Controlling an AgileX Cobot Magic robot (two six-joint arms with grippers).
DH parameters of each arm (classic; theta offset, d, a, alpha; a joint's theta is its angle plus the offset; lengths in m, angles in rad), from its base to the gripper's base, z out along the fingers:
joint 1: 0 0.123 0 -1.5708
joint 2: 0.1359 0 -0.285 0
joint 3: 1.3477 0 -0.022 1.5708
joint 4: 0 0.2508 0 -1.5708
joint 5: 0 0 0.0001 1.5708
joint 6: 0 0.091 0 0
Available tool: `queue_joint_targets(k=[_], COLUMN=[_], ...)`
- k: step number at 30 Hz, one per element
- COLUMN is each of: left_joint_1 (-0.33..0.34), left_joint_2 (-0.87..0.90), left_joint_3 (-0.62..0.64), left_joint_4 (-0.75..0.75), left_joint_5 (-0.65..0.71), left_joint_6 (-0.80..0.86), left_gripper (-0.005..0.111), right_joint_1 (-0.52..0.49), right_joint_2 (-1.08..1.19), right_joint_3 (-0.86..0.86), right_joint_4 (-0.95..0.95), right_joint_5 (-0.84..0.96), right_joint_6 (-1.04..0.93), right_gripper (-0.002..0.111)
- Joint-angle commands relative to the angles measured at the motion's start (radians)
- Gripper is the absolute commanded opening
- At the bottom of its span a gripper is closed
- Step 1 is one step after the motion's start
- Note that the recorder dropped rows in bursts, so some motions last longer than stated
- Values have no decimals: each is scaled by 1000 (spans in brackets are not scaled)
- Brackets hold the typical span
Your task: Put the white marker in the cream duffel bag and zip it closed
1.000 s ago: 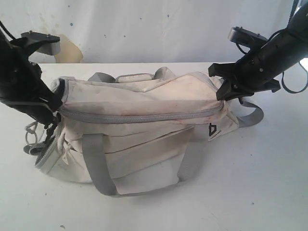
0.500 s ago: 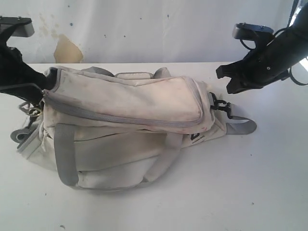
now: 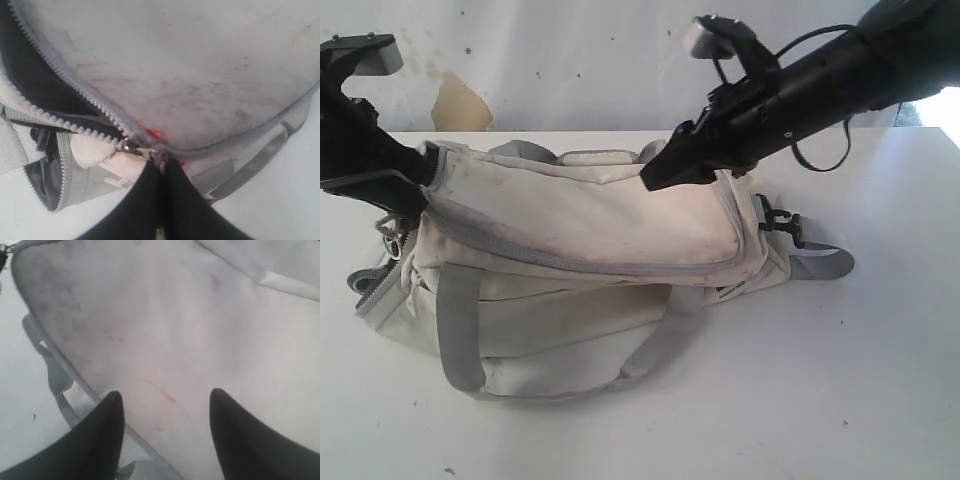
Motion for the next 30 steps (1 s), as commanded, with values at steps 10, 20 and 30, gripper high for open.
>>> queue_joint_targets(k=[10, 20, 30], left_joint_1=[-1, -1, -1], left_joint_2=[-11, -11, -11], left_joint_3=[2, 2, 2], left_joint_4=[-128, -176, -187], left_joint_5=[60, 92, 95], left_joint_6=[-34, -35, -88], left_gripper=[0, 0, 0], right_joint_1=[209, 314, 367], right_joint_2=[51, 111, 121], right_joint_3=[1, 1, 1], right_joint_4=[22, 61, 98], right_joint_5=[-3, -106, -254], right_joint_6=[-201, -387, -459], right_gripper=[49, 49, 49])
